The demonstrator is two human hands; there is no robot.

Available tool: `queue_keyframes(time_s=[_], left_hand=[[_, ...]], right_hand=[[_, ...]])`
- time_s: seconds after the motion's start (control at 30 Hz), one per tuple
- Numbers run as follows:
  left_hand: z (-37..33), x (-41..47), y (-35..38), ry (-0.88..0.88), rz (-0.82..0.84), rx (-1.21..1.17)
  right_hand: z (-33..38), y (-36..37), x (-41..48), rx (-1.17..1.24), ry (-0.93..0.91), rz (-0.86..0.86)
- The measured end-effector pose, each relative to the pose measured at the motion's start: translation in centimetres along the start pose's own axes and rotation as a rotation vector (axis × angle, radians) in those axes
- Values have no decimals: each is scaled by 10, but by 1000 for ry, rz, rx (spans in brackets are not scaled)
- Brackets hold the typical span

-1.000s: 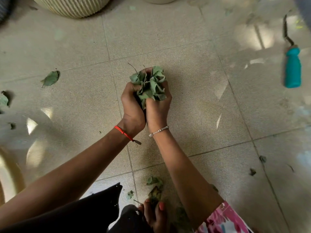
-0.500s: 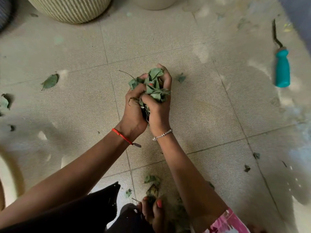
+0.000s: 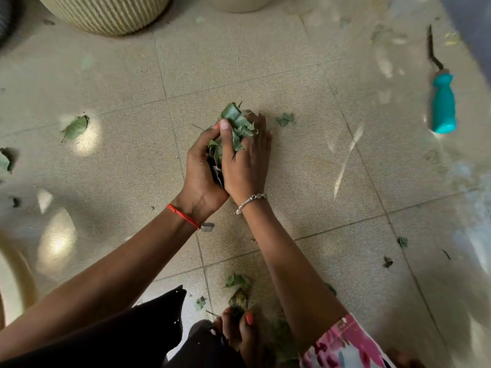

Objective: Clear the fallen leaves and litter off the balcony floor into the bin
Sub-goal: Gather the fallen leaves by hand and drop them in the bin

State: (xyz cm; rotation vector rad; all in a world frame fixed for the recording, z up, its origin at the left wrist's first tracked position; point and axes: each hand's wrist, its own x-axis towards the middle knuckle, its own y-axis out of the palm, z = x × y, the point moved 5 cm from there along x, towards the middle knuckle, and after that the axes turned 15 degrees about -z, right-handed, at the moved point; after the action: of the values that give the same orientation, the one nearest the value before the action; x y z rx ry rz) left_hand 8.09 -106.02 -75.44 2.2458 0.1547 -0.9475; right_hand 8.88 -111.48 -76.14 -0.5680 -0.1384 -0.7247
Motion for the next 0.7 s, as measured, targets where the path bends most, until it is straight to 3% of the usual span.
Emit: queue_keyframes(time_s=[0.13,0.33,0.43,0.57,0.7], left_hand=[[4,2,-5,-35,-15,-25],[5,6,-3,-40,-43,-103],[5,8,-2,-37,-59,-97],[2,12,-5,-8,-67,-122],[2,15,-8,-26,-53,-118]], right_hand=[[-3,-8,4,-11,-4,9],[-3,-15,6,375,165,-10],[5,-24,6,483,164,-47],[15,-25,2,378,9,-34],[11,-15,-5,68,-180,41]])
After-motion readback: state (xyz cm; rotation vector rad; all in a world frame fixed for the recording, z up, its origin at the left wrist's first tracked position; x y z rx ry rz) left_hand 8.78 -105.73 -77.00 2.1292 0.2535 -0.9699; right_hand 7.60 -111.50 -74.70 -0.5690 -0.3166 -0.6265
